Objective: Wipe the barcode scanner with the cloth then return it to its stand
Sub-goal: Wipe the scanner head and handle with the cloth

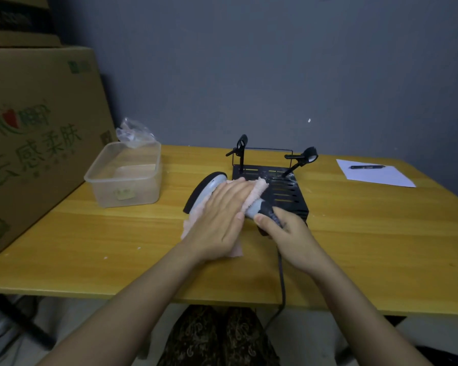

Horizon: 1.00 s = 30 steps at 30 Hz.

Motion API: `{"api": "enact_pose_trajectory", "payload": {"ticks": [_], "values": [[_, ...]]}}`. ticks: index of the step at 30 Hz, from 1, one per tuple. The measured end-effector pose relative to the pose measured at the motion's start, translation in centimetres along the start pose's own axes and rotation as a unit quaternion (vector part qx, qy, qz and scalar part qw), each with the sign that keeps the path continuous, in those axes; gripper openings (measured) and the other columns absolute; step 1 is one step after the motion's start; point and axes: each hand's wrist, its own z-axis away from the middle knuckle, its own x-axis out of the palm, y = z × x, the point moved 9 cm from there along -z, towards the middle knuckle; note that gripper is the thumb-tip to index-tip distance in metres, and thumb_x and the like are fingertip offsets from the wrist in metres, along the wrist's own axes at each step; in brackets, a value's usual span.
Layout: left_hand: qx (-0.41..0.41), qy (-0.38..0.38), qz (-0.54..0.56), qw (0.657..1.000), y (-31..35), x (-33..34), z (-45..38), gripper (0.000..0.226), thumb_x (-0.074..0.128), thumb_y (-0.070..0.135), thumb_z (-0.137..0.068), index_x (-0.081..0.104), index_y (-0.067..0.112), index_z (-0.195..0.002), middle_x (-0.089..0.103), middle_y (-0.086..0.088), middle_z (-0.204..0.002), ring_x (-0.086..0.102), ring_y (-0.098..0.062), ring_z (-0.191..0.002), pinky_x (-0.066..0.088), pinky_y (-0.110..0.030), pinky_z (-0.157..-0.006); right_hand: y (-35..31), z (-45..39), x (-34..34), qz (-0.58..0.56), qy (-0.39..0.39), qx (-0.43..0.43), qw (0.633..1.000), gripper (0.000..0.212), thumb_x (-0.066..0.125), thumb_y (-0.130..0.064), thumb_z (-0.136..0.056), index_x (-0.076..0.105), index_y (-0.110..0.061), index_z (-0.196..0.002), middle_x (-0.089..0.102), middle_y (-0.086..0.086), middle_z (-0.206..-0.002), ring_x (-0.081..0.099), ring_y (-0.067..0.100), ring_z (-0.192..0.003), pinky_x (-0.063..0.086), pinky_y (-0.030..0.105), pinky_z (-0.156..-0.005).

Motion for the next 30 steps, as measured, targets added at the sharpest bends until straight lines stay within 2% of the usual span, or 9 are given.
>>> {"api": "enact_pose_trajectory", "payload": {"ticks": [8,11,14,18,21,24,26,28,30], "values": [[0.01,0.014,-0.102,0.995,1.4,1.3,1.3,0.067,0.035,0.017,-0.082,0.018,0.003,-0.145,0.02,-0.012,-0.153,0.015,-0.025,-0.145,0.007,-0.038,-0.12,0.3,-0.6,1.0,-0.171,-0.037,0.138,0.975,0.037,0.042,-0.031,-0.098,0.057,-0.026,-0.065,0.048,-0.014,-0.043,0.043,0.005,-0.048,0.04,0.016,-0.058],[-0.046,0.014,-0.128,0.991,-0.3,1.3,0.3,0.075,0.049,0.007,-0.073,0.028,0.001,-0.144,0.037,-0.015,-0.146,0.029,-0.029,-0.14,0.017,-0.041,-0.117,-0.2,-0.7,1.2,-0.135,-0.045,0.133,0.981,0.033,0.045,-0.032,-0.096,0.054,-0.021,-0.066,0.047,-0.008,-0.057,0.044,0.004,-0.051,0.038,0.017,-0.057],[-0.031,-0.024,-0.136,0.99,-0.3,1.0,-2.0,0.048,0.054,0.005,-0.081,0.05,0.008,-0.128,0.058,-0.007,-0.119,0.052,-0.025,-0.114,0.037,-0.032,-0.099,-0.8,-0.6,0.9,-0.066,-0.06,0.073,0.993,0.033,0.049,-0.03,-0.094,0.042,-0.014,-0.066,0.038,0.001,-0.063,0.037,0.011,-0.055,0.03,0.028,-0.057],[-0.032,-0.211,-0.087,0.973,0.2,0.6,-4.1,0.024,0.067,0.028,-0.08,0.053,0.019,-0.097,0.059,0.005,-0.092,0.055,-0.013,-0.086,0.044,-0.029,-0.072,-1.7,-0.3,-0.4,0.116,-0.081,-0.038,0.989,0.034,0.054,-0.036,-0.091,0.042,-0.016,-0.067,0.041,-0.005,-0.062,0.037,0.011,-0.055,0.029,0.032,-0.055],[-0.084,-0.386,-0.033,0.918,-0.3,1.8,-4.0,0.036,0.084,0.03,-0.064,0.054,0.027,-0.085,0.057,0.016,-0.075,0.054,-0.005,-0.071,0.045,-0.027,-0.064,-3.4,0.0,-0.3,0.325,-0.106,-0.149,0.928,0.033,0.048,-0.048,-0.087,0.036,-0.026,-0.066,0.039,-0.013,-0.063,0.039,0.01,-0.06,0.028,0.029,-0.061],[-0.127,-0.536,-0.02,0.834,-0.8,3.4,-2.1,0.036,0.085,0.024,-0.065,0.052,0.034,-0.078,0.058,0.015,-0.079,0.056,-0.009,-0.075,0.046,-0.027,-0.068,-4.4,1.1,0.6,0.516,-0.073,-0.278,0.807,0.035,0.041,-0.048,-0.084,0.052,-0.017,-0.074,0.054,-0.004,-0.067,0.051,0.022,-0.066,0.038,0.032,-0.062],[-0.119,-0.551,-0.052,0.824,-0.8,4.1,-1.6,0.034,0.08,0.022,-0.07,0.05,0.035,-0.077,0.056,0.013,-0.079,0.055,-0.011,-0.074,0.046,-0.03,-0.068,-3.9,1.2,0.9,0.561,-0.051,-0.304,0.768,0.039,0.041,-0.045,-0.085,0.057,-0.01,-0.076,0.059,0.005,-0.068,0.054,0.026,-0.066,0.04,0.034,-0.062],[-0.084,-0.469,-0.106,0.873,-0.7,4.0,-2.8,0.021,0.072,0.023,-0.076,0.051,0.027,-0.079,0.057,0.006,-0.077,0.056,-0.018,-0.074,0.047,-0.033,-0.066,-3.1,0.7,0.5,0.534,-0.049,-0.269,0.8,0.038,0.042,-0.046,-0.087,0.054,-0.012,-0.073,0.056,0.004,-0.065,0.051,0.026,-0.066,0.028,0.032,-0.061],[-0.025,-0.333,-0.179,0.925,0.5,3.1,-4.3,0.009,0.061,0.021,-0.082,0.054,0.019,-0.088,0.06,0.0,-0.082,0.057,-0.022,-0.078,0.044,-0.036,-0.065,-2.0,0.0,-0.5,0.395,-0.053,-0.172,0.901,0.033,0.047,-0.047,-0.09,0.045,-0.022,-0.069,0.047,-0.002,-0.063,0.044,0.02,-0.066,0.022,0.03,-0.057]]}}
